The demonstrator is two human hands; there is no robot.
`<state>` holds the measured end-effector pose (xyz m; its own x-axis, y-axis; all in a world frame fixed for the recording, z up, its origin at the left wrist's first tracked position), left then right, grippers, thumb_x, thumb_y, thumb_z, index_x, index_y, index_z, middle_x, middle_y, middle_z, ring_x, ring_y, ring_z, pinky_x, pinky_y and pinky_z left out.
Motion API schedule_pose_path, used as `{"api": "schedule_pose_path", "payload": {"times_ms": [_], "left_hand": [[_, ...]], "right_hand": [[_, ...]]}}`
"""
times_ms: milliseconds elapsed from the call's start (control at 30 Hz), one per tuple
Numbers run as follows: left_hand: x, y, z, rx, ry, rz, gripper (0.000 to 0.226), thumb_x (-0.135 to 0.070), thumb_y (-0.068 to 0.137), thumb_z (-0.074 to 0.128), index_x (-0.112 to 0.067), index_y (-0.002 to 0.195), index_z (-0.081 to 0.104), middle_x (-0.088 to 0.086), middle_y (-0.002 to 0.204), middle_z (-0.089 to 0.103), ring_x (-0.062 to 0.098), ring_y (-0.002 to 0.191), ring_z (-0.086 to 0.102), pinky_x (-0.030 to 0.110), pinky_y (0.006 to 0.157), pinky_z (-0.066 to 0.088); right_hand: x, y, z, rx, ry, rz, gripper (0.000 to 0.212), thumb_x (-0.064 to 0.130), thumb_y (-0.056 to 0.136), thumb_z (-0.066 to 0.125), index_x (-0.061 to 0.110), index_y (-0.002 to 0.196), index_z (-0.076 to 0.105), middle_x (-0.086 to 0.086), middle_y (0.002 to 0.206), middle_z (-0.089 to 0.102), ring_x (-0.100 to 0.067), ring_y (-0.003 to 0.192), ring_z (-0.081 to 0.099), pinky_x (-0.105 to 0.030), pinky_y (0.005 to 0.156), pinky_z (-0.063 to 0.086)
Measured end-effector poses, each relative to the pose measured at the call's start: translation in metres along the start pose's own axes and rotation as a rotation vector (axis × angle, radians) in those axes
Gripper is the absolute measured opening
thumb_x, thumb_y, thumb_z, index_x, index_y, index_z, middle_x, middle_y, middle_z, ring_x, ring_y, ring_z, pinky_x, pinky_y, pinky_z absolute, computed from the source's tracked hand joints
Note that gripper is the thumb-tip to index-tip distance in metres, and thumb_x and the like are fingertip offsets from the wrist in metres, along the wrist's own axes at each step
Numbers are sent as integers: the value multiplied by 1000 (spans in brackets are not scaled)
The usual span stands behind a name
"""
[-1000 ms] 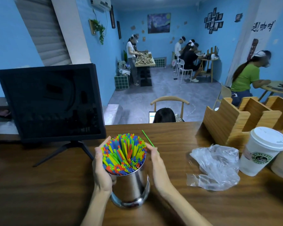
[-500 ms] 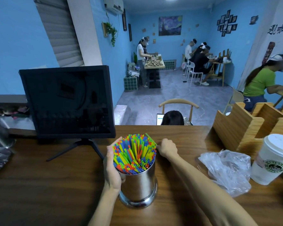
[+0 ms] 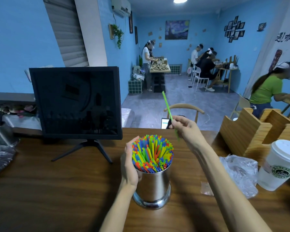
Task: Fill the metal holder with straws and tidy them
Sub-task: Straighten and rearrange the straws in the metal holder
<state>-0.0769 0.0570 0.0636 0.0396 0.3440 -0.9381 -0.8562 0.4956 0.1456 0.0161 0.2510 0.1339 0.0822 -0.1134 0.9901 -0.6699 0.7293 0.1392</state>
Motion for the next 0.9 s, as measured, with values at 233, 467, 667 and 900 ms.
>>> {"api": "schedule_pose_path", "payload": {"times_ms": [233,467,667,900], "left_hand": [[-1,-4,19,90,61,-13,78,-79,84,43,-21,133,62,14,120,72,60,95,58,41,66,60],[4,1,22,129,36,-63,83,-86,79,48,-24,133,62,12,124,71,38,106,66,35,70,59],[-1,-2,22,155,26,-85,78,-81,85,41,-24,135,60,14,121,71,65,104,53,47,55,56],[0,0,22,204,12,-69,72,-75,90,37,-25,136,59,12,122,71,55,106,60,43,60,58]], "right_hand": [[61,-67,9,49,67,-320,8,9,101,58,5,106,64,-8,84,71,-4,73,63,-16,71,47],[24,-69,21,154,-360,-341,8,20,96,69,23,94,62,5,82,65,-21,83,62,-37,78,46],[25,-63,22,164,-483,-324,13,27,99,65,30,109,60,11,91,67,-5,82,59,-24,78,46],[35,-58,28,74,-634,-450,55,34,98,66,31,145,38,-2,85,69,-18,74,65,-37,73,53]]}}
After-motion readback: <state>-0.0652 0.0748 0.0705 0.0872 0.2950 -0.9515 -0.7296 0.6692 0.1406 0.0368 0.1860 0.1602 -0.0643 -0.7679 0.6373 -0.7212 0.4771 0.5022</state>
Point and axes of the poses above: each hand's wrist, its own y-axis towards the middle knuckle, its own z-axis out of the palm, x = y × z, the point moved 2 cm from there along y, towards the middle knuckle
